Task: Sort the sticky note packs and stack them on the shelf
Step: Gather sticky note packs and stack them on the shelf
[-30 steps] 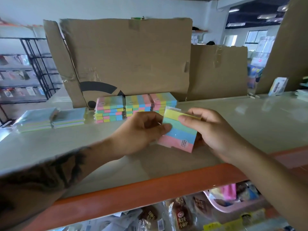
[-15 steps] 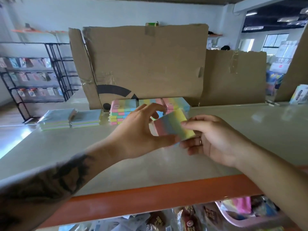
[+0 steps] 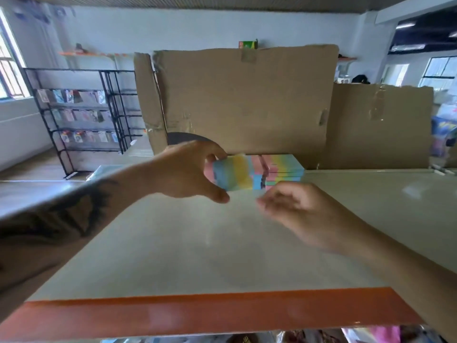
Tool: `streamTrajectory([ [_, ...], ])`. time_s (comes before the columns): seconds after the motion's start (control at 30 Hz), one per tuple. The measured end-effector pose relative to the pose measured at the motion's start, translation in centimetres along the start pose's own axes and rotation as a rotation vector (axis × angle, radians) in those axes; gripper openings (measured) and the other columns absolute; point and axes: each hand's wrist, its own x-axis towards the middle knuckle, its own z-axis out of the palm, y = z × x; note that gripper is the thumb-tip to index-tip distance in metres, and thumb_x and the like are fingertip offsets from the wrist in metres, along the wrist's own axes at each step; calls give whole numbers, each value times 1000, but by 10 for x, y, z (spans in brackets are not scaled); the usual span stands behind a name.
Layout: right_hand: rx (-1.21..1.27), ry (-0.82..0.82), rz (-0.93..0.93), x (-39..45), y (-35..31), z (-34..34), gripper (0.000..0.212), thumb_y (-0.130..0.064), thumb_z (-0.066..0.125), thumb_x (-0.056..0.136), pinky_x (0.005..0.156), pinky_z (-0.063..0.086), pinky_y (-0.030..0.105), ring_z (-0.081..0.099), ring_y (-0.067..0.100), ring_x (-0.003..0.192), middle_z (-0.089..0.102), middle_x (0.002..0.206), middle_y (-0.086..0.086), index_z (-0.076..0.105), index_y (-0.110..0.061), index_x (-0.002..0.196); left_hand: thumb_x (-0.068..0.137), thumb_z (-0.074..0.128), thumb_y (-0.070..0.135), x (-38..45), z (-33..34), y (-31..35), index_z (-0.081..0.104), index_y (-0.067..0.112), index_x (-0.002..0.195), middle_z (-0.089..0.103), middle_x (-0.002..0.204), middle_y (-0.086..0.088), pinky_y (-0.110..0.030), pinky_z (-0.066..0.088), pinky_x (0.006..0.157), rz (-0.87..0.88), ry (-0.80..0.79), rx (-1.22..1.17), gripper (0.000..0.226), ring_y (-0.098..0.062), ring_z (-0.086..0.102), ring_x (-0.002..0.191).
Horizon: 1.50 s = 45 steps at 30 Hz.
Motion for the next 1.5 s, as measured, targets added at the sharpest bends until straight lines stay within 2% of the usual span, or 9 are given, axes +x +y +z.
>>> streamTrajectory([
  [0.1,-369,-166,-114,-9,6,1,75,-94,45,73,110,38,24,41,-16,129,48,138,-39,58,-48,131,51,92,62,22,-16,-32,62,32,129,64,118,12,-37,51,97,-38,44,3,89,-18,63,105],
  [0.2,-475,-233,-151,-12,14,9,83,-98,38,74,122,25,27,20,-15,143,27,154,-37,41,-55,145,58,93,55,40,-21,-59,59,37,130,63,124,11,-31,48,95,-77,83,-2,81,-13,60,110],
  [0.33,-507,-246,-148,-13,15,11,84,-98,36,75,124,17,27,12,-11,148,19,162,-32,33,-56,148,58,90,61,46,-18,-73,60,40,132,60,127,20,-29,48,91,-19,56,-25,83,0,57,109],
  [0.47,-516,-246,-147,-15,11,10,81,-93,38,79,122,14,22,10,-12,148,18,163,-32,33,-55,150,63,90,57,51,-12,-74,61,37,133,58,133,19,-29,50,90,40,45,-37,79,-3,59,111],
  [0.7,-514,-236,-158,-15,13,12,80,-94,38,79,124,20,30,12,-12,148,20,163,-32,34,-55,149,71,88,50,61,-3,-85,62,29,136,62,135,5,-31,49,93,14,-48,-41,73,-16,62,117],
  [0.83,-507,-250,-146,-15,11,11,79,-90,42,78,120,15,23,9,-14,147,18,162,-34,35,-55,149,54,73,77,58,4,-92,64,34,131,64,132,9,-31,51,89,33,0,-90,89,-13,64,111],
  [1.1,-471,-252,-112,-12,17,11,75,-90,50,78,123,20,29,10,-17,146,21,160,-36,36,-62,146,58,69,84,47,16,-97,58,43,137,57,138,22,-43,48,105,78,94,-92,90,-14,58,122],
  [1.27,-488,-209,-56,-20,20,1,84,-97,44,73,125,22,37,15,-8,149,21,161,-32,31,-61,147,70,47,85,16,19,-40,55,41,140,54,146,14,-47,36,115,113,223,39,84,-21,47,136],
  [1.5,-547,-146,-43,-70,58,-62,78,-88,42,80,121,19,29,23,0,149,31,162,-22,40,-53,149,84,36,86,-29,67,82,43,40,150,40,158,15,-38,24,117,151,105,153,81,-12,34,146],
])
